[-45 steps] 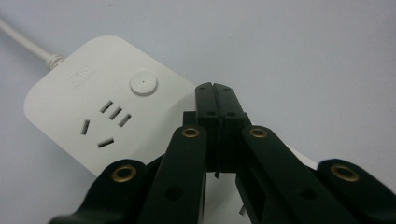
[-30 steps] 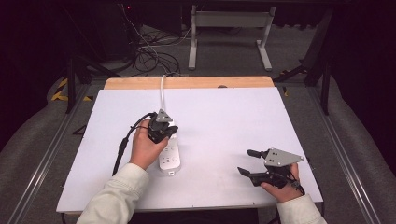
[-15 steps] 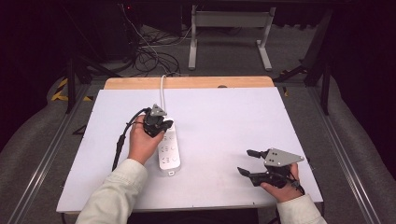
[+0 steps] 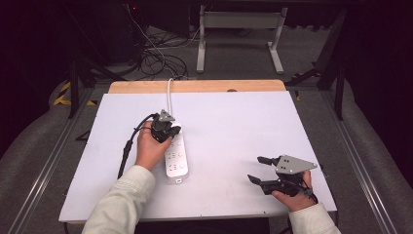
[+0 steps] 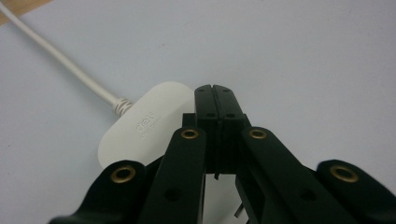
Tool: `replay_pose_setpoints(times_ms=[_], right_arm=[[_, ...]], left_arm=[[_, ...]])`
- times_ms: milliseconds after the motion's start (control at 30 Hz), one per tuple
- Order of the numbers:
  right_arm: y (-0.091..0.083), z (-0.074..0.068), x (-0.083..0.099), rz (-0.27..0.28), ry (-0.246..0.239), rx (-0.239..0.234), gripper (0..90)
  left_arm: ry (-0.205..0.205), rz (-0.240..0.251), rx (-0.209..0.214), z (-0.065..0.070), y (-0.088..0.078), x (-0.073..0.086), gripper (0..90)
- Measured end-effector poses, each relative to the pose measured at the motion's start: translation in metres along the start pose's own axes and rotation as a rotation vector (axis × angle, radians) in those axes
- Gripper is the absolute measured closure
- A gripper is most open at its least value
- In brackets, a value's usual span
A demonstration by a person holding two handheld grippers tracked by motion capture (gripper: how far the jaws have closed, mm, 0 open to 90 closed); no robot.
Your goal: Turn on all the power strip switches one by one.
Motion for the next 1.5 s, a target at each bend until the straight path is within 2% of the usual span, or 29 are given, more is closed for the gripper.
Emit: replay_pose_setpoints(times_ms=[267,533,700,833,1000,1333,1500], right_arm=[[0.0000,-0.0001,-0.0001,0.001,0.001,0.000,30.1],[-0.0002,-0.0006,0.0000,-0.001,-0.001,0.002,30.1],[-0.0002,-0.0008,0.0000,-0.001,-0.001,0.001,30.1],[-0.0002,-0.0008,0.0000,-0.001,-0.001,0.001,30.1],[-0.0002,-0.0013,0.0000,0.000,-0.001,-0.002,30.1],[-0.0002,-0.0013,0.0000,-0.002,-0.002,-0.003,30.1],[-0.0003,-0.0016,-0.0001,0.000,-0.003,-0.005,30.1]], left_arm=[[0.003,-0.007,-0.005,-0.0003,0.0008,0.0013,90.0],[0.029,-0.015,-0.019,0.0019,0.0010,0.0014,90.0],[0.015,-0.020,-0.013,0.0018,0.0013,0.0021,90.0],[0.024,-0.021,-0.020,0.0023,0.0019,0.0025,90.0],[-0.003,-0.014,0.002,0.0004,0.0019,0.0036,90.0],[0.002,-0.025,-0.010,0.0014,0.0031,0.0034,90.0],[-0.018,-0.040,-0.011,0.0015,0.0038,0.0029,90.0]])
Point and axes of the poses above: each handheld gripper's, and its own axes: y roughly forward along the jaws, x roughly out of its underside, z roughly to its right, the point moved 6 cm from there along y, roughly forward along the jaws, and after that the axes turned 3 degrees about y, right-handed, at the moved point
